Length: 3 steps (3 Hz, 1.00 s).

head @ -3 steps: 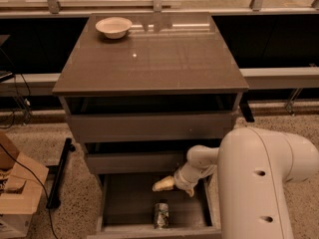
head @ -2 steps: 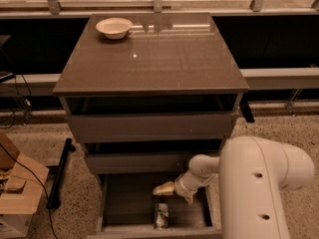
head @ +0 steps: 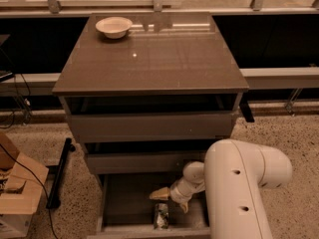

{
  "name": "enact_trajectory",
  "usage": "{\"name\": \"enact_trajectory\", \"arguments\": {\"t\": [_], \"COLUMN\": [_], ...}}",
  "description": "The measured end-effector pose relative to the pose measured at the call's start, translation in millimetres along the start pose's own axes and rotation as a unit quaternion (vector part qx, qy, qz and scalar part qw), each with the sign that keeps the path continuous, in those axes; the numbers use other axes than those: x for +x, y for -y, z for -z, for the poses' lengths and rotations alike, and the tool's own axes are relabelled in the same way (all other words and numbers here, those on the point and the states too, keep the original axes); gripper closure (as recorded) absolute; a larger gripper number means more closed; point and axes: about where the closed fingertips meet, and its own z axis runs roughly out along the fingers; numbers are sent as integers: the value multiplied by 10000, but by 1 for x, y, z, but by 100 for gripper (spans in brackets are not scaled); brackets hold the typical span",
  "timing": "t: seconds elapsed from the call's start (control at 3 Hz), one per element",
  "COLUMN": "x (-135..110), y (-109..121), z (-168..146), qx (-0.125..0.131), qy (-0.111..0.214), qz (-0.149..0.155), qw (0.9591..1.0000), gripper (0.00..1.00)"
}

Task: Pick 7up can from bottom drawer and place on counter

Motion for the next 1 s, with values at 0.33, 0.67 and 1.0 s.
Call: {"name": "enact_trajectory", "arguments": {"t": [0.33,0.67,1.0], "x": [-3,-4,-3], "y": [2,-2,7], "z": [-22,-43,-64], "qx": [-18,-51,-147], "qy": [-85,-234,-404], "qz": [-212,-297,-562], "qw": [9997,9993,9975], "gripper": [0,0,0]}}
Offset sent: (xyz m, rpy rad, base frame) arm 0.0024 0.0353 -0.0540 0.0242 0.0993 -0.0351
